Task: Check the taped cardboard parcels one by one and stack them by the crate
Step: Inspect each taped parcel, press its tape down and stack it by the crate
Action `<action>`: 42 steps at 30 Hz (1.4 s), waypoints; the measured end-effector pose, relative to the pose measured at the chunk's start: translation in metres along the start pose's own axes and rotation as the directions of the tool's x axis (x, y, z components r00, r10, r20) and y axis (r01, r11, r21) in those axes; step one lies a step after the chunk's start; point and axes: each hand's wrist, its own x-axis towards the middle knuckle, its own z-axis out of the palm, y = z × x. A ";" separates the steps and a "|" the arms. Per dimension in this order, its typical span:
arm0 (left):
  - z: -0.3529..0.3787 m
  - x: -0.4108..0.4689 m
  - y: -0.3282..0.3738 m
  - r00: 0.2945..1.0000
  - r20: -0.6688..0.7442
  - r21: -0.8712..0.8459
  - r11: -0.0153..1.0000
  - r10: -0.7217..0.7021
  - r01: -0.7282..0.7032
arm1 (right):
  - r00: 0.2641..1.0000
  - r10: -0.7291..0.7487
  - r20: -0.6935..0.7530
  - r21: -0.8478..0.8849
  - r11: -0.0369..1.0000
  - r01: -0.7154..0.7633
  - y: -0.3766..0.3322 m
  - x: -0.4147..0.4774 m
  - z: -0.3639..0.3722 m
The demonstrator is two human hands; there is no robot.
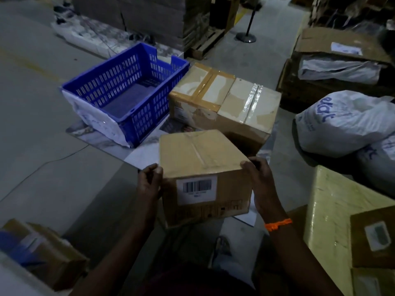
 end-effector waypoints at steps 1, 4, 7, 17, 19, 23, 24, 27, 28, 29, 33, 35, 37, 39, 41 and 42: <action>0.001 -0.001 -0.009 1.000 0.028 0.003 1.000 -0.003 0.003 | 1.000 -0.004 -0.004 -0.013 1.000 0.004 0.006 -0.002 -0.006; 0.001 -0.004 -0.039 0.993 0.116 0.066 0.997 -0.035 0.028 | 0.999 0.022 -0.023 -0.059 0.998 -0.024 0.028 -0.009 -0.023; 0.000 -0.011 -0.064 0.983 0.178 0.205 0.979 -0.037 0.000 | 0.999 0.039 -0.033 -0.143 0.989 -0.044 0.055 -0.016 -0.035; 0.025 0.020 -0.068 0.925 0.350 0.639 0.683 0.151 -0.353 | 0.971 -0.215 0.105 -0.602 0.763 0.234 0.084 0.008 -0.021; 0.044 0.035 -0.058 0.869 0.410 0.728 0.474 0.278 -0.495 | 0.899 -0.331 0.286 -0.708 0.560 0.431 0.083 0.028 -0.002; 0.081 0.081 -0.049 0.836 0.507 0.815 0.200 0.208 -0.544 | 0.809 -0.282 0.517 -0.742 0.324 0.587 0.069 0.071 0.043; 0.086 0.090 -0.049 0.847 0.506 0.833 0.165 0.162 -0.529 | 0.810 -0.252 0.529 -0.747 0.314 0.586 0.066 0.080 0.052; 0.094 0.105 -0.052 0.858 0.501 0.858 0.063 0.116 -0.510 | 0.816 -0.200 0.542 -0.764 0.287 0.578 0.064 0.099 0.065; 0.094 0.106 -0.055 0.853 0.504 0.857 0.042 0.138 -0.514 | 0.814 -0.200 0.545 -0.767 0.272 0.580 0.066 0.102 0.065; 0.093 0.106 -0.059 0.846 0.507 0.855 0.027 0.164 -0.517 | 0.812 -0.210 0.545 -0.770 0.257 0.583 0.069 0.103 0.064; 0.095 0.106 -0.063 0.848 0.496 0.863 -0.003 0.184 -0.505 | 0.803 -0.239 0.546 -0.775 0.221 0.592 0.077 0.102 0.062; 0.095 0.107 -0.062 0.854 0.490 0.869 -0.017 0.176 -0.495 | 0.801 -0.244 0.547 -0.776 0.211 0.594 0.078 0.102 0.064; 0.095 0.107 -0.063 0.857 0.486 0.872 -0.034 0.172 -0.488 | 0.803 -0.248 0.542 -0.781 0.203 0.590 0.077 0.103 0.065; 0.096 0.106 -0.064 0.854 0.491 0.870 -0.048 0.172 -0.491 | 0.807 -0.238 0.540 -0.784 0.206 0.585 0.076 0.102 0.065; 0.097 0.106 -0.064 0.853 0.496 0.867 -0.049 0.165 -0.495 | 0.810 -0.238 0.536 -0.786 0.210 0.582 0.074 0.101 0.065; 0.096 0.106 -0.063 0.854 0.496 0.868 -0.045 0.157 -0.495 | 0.809 -0.239 0.538 -0.781 0.220 0.584 0.072 0.100 0.063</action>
